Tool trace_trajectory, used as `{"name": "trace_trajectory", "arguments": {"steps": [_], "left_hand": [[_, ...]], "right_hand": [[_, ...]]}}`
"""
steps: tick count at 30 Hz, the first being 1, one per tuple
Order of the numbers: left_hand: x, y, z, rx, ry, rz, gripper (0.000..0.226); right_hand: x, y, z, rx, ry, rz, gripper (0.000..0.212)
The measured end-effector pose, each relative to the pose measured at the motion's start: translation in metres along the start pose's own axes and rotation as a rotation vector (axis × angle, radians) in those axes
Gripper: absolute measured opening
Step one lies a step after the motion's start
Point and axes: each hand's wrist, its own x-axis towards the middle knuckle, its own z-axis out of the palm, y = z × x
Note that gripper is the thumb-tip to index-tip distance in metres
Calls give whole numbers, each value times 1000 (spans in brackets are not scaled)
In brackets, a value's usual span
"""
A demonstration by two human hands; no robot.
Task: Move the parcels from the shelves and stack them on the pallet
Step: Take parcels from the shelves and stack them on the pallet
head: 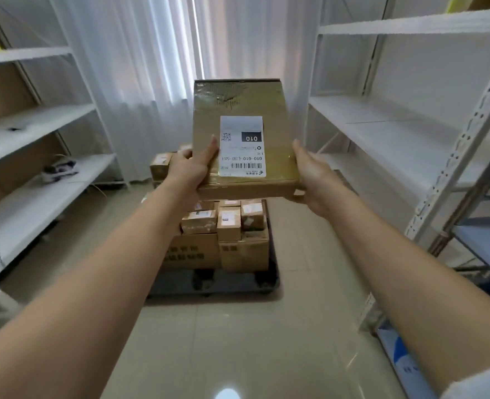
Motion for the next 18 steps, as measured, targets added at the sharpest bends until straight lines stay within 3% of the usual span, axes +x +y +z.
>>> {"name": "trace_trajectory", "arguments": {"steps": [2,6,18], "left_hand": [[39,-5,-11,-11,65,-82,85],[102,-9,-23,-20,115,-261,54],[247,-39,-153,-154,304,-456,32]], "right_hand": [[35,1,25,-8,-88,34,46],[104,-1,64,-25,-198,95,40],[256,34,258,-53,-366,304,43]]}}
